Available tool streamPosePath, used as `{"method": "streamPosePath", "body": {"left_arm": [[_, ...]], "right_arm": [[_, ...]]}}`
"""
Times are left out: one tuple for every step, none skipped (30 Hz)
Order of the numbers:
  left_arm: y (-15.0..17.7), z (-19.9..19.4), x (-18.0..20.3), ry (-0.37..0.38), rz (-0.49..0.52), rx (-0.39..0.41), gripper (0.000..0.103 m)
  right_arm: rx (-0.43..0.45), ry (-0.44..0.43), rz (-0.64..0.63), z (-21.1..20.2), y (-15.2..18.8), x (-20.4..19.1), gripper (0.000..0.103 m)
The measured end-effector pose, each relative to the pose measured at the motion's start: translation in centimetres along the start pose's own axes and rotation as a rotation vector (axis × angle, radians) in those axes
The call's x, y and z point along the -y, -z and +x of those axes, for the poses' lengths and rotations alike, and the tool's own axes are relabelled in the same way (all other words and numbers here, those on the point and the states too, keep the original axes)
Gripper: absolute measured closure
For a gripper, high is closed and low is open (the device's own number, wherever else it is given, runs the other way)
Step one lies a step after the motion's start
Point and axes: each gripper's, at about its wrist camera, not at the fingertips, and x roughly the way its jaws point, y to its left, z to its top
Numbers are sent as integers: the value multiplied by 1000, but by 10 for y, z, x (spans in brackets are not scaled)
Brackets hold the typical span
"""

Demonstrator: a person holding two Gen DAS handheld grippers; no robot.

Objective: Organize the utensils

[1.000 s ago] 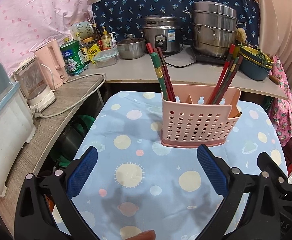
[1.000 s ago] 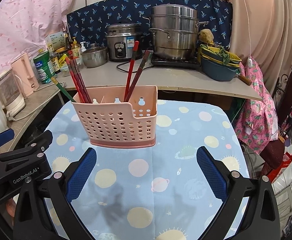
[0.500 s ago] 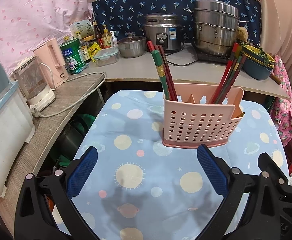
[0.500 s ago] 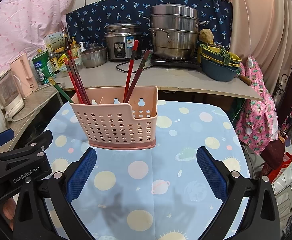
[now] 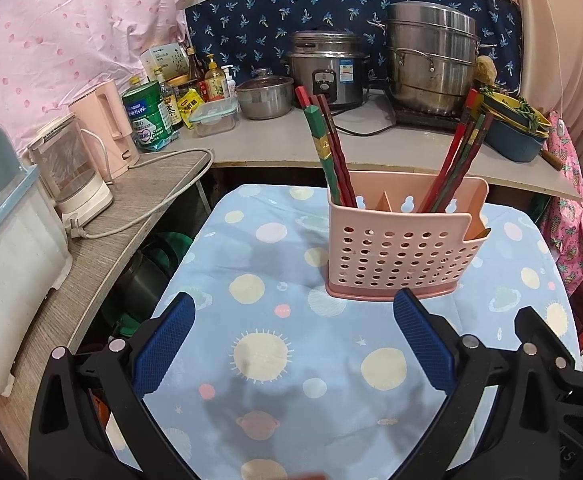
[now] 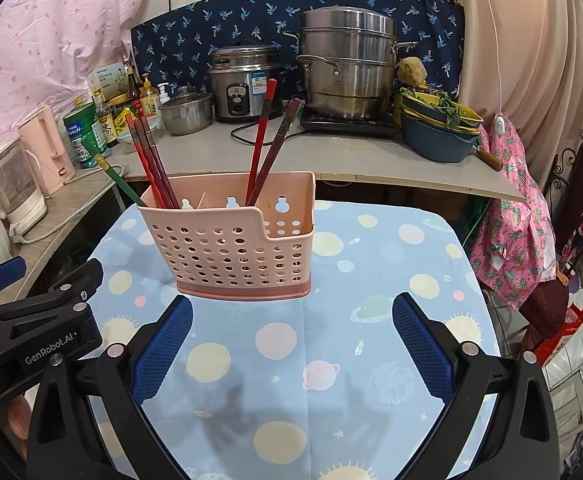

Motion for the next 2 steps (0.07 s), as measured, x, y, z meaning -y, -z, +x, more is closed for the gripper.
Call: {"method": "streamPosePath", "body": {"left_arm": [[0, 1, 0, 2, -1, -2, 8], [0, 0, 0, 1, -2, -1, 8]], "right_arm": [[1, 0, 1, 1, -1, 0, 6], [0, 0, -1, 0, 0, 0, 6]]}}
